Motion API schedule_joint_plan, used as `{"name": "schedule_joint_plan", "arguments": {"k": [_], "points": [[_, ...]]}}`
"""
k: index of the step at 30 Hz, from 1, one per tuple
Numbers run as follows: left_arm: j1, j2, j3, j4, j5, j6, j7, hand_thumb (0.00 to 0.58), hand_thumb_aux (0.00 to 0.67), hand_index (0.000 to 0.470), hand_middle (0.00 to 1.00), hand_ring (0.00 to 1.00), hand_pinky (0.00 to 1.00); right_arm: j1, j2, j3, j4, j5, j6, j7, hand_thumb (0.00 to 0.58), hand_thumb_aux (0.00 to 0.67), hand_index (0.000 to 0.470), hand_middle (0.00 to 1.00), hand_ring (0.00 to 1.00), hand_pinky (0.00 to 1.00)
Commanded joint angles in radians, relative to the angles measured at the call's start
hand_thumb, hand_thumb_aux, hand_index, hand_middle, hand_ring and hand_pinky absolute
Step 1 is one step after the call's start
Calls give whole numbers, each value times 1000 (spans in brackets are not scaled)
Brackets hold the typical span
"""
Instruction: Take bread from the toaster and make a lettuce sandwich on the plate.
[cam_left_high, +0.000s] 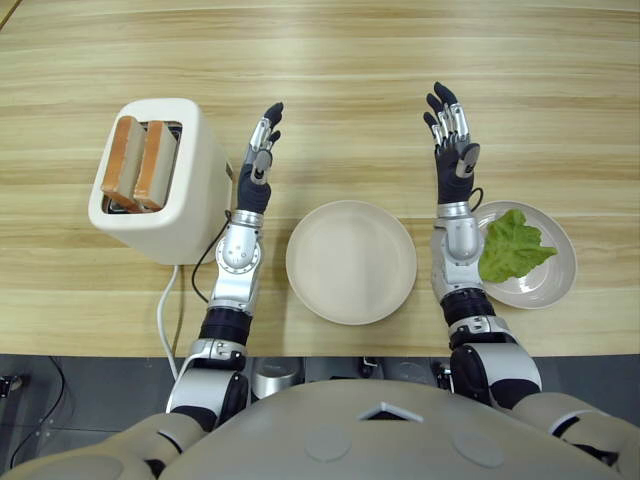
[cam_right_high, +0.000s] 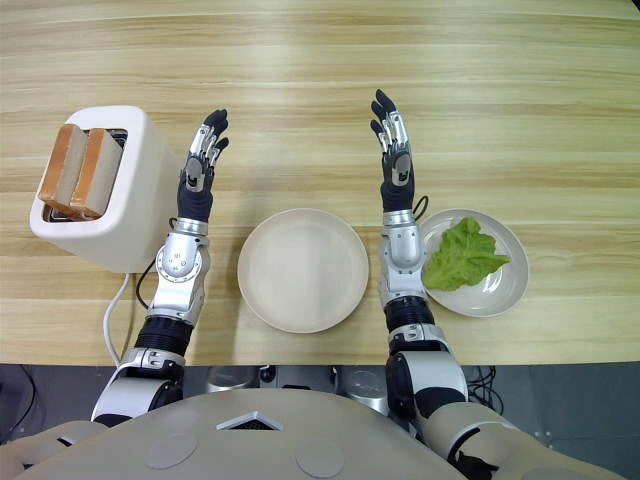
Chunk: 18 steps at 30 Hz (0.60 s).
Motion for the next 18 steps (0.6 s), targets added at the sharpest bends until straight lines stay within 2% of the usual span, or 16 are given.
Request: {"name": "schedule_joint_plan", "arguments": {"k": [1,14,18], "points": [[8,1,8,13,-4,5,-1,0,0,0,0,0,0,4,1,1,0,5,2,5,0,0,0,0,0,0],[4,9,10,5,2,-4,1,0,0,0,0,0,0,2,3,0,5,1,1,0,0,0,0,0,0,0],[38,86,54,-165,172,-5,98,0,0,0,0,0,0,-8,13,7,14,-1,5,2,0,0,0,0,0,0]]}}
